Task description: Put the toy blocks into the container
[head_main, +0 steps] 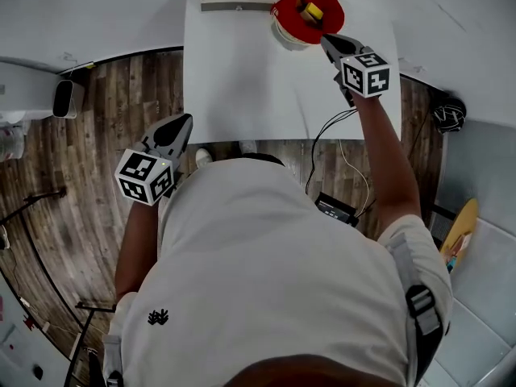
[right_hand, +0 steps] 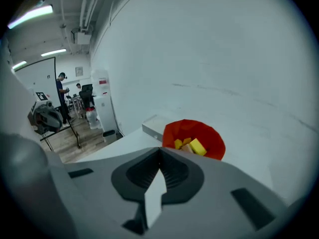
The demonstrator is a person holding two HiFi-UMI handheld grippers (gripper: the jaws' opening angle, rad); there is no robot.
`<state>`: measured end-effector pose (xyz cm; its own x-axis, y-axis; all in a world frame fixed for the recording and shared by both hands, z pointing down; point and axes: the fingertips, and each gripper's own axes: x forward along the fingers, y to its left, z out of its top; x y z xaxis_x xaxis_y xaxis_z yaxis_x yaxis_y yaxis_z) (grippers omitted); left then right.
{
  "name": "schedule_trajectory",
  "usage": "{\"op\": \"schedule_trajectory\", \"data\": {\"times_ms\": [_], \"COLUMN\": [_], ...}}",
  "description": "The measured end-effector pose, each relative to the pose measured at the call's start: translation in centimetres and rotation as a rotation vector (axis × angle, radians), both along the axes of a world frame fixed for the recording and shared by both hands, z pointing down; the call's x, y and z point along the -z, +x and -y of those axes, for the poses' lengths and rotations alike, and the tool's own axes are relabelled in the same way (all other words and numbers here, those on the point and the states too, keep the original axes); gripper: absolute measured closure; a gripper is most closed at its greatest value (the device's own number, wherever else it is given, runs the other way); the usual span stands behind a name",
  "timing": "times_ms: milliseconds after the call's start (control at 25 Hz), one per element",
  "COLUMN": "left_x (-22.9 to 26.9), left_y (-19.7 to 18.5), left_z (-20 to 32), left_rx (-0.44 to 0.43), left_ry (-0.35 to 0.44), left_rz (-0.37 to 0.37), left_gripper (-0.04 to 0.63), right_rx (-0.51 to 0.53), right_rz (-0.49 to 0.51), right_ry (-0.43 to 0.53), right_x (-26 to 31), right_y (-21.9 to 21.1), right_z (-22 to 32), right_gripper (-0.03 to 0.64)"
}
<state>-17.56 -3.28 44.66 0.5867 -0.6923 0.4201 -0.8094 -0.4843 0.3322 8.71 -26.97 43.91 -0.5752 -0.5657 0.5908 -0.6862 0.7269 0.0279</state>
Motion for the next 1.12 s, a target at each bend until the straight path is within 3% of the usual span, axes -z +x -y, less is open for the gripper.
{"op": "schedule_trajectory", "data": {"times_ms": [320, 560, 720, 1120], "left_x": [0.5, 1.0, 1.3, 1.6], "left_y": [-1.2, -1.0, -0.8, -0.5], "left_z": [-1.6, -3.6, -4.6, -5.7], "left_rx": [-0.063, -0.141, -0.163, -0.159], "left_ry": [0.024, 0.044, 0.056, 0.073], "left_rz": [0.006, 0.014, 0.014, 0.010], "left_gripper": [0.589, 0.589, 0.589, 0.589], "right_rx": [0.039, 0.134, 0.151, 0.179], "right_rz": [0.135, 0.137, 0.141, 0.176], "right_ry": [-0.018, -0.042, -0.027, 0.012], "right_x": [-2.9, -3.5, -3.2, -2.1], "right_y": [-5.3, -9.6, -10.9, -12.0], "right_z": [-15.2, -23.3, -26.4, -28.0], "right_gripper": [0.611, 0.611, 0.611, 0.611]}}
